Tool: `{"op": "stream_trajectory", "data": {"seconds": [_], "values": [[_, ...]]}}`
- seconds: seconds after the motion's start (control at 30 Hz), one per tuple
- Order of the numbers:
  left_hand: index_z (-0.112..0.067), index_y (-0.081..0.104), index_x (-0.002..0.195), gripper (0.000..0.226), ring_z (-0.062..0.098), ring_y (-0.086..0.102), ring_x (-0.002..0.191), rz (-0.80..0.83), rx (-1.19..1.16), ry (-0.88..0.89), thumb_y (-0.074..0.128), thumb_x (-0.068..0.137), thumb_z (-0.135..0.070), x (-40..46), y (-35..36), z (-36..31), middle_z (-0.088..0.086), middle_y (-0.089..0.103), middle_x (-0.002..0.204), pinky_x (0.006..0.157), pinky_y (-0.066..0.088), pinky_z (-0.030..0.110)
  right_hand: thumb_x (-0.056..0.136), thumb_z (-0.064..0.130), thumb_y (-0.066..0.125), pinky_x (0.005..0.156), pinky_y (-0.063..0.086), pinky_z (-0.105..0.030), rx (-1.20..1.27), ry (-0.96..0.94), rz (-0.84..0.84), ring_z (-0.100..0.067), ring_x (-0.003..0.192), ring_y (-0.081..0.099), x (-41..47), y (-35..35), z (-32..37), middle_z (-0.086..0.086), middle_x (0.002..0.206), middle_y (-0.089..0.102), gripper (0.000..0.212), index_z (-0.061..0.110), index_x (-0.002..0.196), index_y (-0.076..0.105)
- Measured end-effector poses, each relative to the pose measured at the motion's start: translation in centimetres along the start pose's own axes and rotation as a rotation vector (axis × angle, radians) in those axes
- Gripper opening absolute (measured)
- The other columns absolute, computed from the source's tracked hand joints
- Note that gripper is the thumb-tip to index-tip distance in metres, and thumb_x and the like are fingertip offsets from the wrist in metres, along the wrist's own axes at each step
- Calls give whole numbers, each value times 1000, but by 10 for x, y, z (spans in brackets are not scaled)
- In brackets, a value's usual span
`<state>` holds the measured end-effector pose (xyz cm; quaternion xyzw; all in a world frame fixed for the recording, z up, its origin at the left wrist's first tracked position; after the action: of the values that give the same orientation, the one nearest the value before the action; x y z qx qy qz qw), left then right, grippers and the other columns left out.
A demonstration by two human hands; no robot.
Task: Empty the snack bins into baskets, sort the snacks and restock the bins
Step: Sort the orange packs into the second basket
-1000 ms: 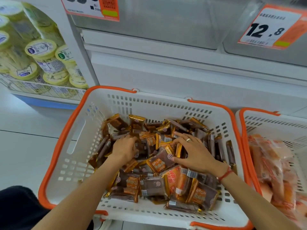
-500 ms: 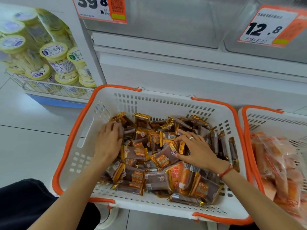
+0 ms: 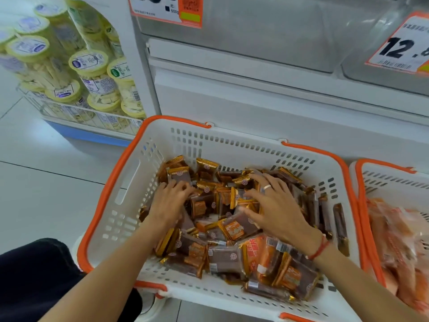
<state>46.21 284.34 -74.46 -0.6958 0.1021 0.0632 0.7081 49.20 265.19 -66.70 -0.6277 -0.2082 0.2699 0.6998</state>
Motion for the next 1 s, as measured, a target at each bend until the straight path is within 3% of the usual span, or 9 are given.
{"op": "stream_trajectory", "data": {"seconds": [0.07,0.13,0.27,0.4,0.53,0.7,0.8,0.9,1.0], "values": [[-29,34,147,74,25,41,130,-42,-57,-91,69,84,-13,-7,-3,15,2,45,142,102,36,38,94,35,56,97,48,-39,93,-85,-40,-20,119,52,21,5,31,-2,124,60,24,23,111,68],[-28,33,148,74,25,44,128,-48,-77,-143,69,85,-14,-10,-1,18,3,47,141,99,39,37,98,28,50,87,51,-38,180,-69,216,-20,111,56,39,49,55,-2,117,63,26,19,119,64],[-27,38,146,74,28,48,121,-70,-138,-239,70,82,-10,-13,6,24,5,51,135,93,45,40,99,29,50,81,45,-36,-28,9,743,-30,109,60,42,137,71,-11,118,64,28,8,115,60],[-26,39,141,52,27,52,118,-25,-175,-241,60,94,-23,-11,12,27,4,53,132,91,47,38,94,43,56,80,44,-35,18,54,877,-28,103,61,41,155,63,-9,113,65,43,7,117,60],[-25,40,139,50,26,56,115,83,-198,-226,47,96,-52,-11,20,27,5,56,127,94,43,38,90,47,62,67,47,-26,214,53,658,-14,85,59,36,121,58,3,94,66,33,17,101,70],[-22,26,147,64,26,53,120,8,-172,-237,55,94,-44,-21,12,25,5,50,135,98,45,38,86,44,67,72,52,-28,486,111,307,-2,81,57,12,49,36,17,87,60,15,30,90,61],[-23,14,153,78,26,34,138,27,-182,-165,59,93,-42,-27,12,15,2,31,153,110,33,40,91,36,63,82,53,-24,727,231,164,-3,94,60,-8,16,14,16,103,62,13,27,98,58],[-27,8,155,78,27,16,146,245,-296,-125,56,95,-42,-36,35,3,-1,8,162,115,28,45,95,34,57,81,52,-19,950,397,-26,-2,99,61,-28,-18,-20,14,114,59,23,25,116,53],[-29,28,151,64,28,-8,150,432,-306,-108,53,95,-47,-44,57,-7,1,-18,161,118,21,50,99,25,51,70,55,-22,1104,529,-388,-5,79,64,-62,-71,-65,-4,106,61,23,29,122,50]]}}
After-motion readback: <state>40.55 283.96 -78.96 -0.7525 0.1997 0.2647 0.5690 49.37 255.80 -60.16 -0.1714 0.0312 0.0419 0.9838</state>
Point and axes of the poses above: each hand's wrist, its own x-axis towards the middle knuckle, its own y-axis out of the palm, z = x × y, the point moved 10 cm from there along x, towards the middle knuckle
